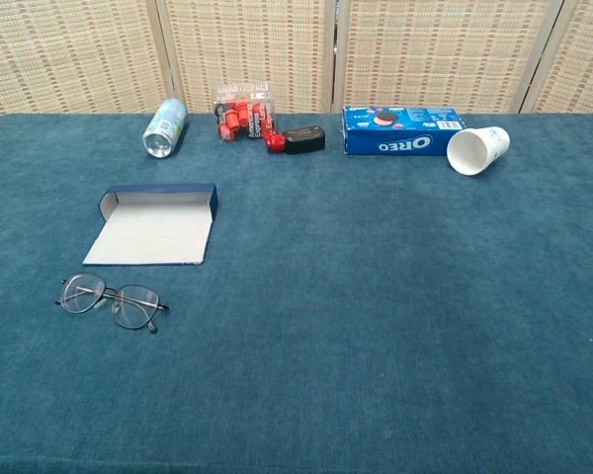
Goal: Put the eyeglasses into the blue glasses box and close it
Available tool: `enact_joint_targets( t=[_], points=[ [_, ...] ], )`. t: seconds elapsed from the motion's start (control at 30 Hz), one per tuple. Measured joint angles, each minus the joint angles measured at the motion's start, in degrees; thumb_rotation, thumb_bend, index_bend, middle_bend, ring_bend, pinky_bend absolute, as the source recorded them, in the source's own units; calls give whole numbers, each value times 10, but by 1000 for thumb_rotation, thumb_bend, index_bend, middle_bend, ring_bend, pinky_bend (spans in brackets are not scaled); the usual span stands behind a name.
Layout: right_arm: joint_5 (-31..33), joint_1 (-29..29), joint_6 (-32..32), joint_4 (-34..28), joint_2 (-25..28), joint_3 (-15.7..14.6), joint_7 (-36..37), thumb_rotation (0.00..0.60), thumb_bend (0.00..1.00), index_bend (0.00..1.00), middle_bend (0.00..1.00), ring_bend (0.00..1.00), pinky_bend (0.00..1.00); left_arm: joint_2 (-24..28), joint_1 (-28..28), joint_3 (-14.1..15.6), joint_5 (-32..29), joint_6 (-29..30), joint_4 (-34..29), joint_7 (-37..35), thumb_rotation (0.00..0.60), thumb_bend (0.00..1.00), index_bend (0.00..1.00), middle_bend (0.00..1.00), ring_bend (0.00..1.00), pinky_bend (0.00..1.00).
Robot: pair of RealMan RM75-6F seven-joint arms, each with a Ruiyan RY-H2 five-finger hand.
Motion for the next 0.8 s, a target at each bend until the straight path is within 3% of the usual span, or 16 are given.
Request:
enact_joint_targets(
  t=[0.6,0.67,0.8],
  points=[
    [-8,5,6,-7,5,9,1,600,275,71,134,100,154,9,-36,-16,21,-18,-11,-10,600,361,3,17,33,7],
    [-10,7,5,-8,6,10,1,600,275,71,134,100,154,6,-47,-21,27,-23,-12,-8,600,361,16,90,114,60],
    [-11,9,3,-9,9,11,1,600,275,71,133,100,154,5,-71,-26,33,-51,-19,-5,600,347,84,235,249,313]
  ],
)
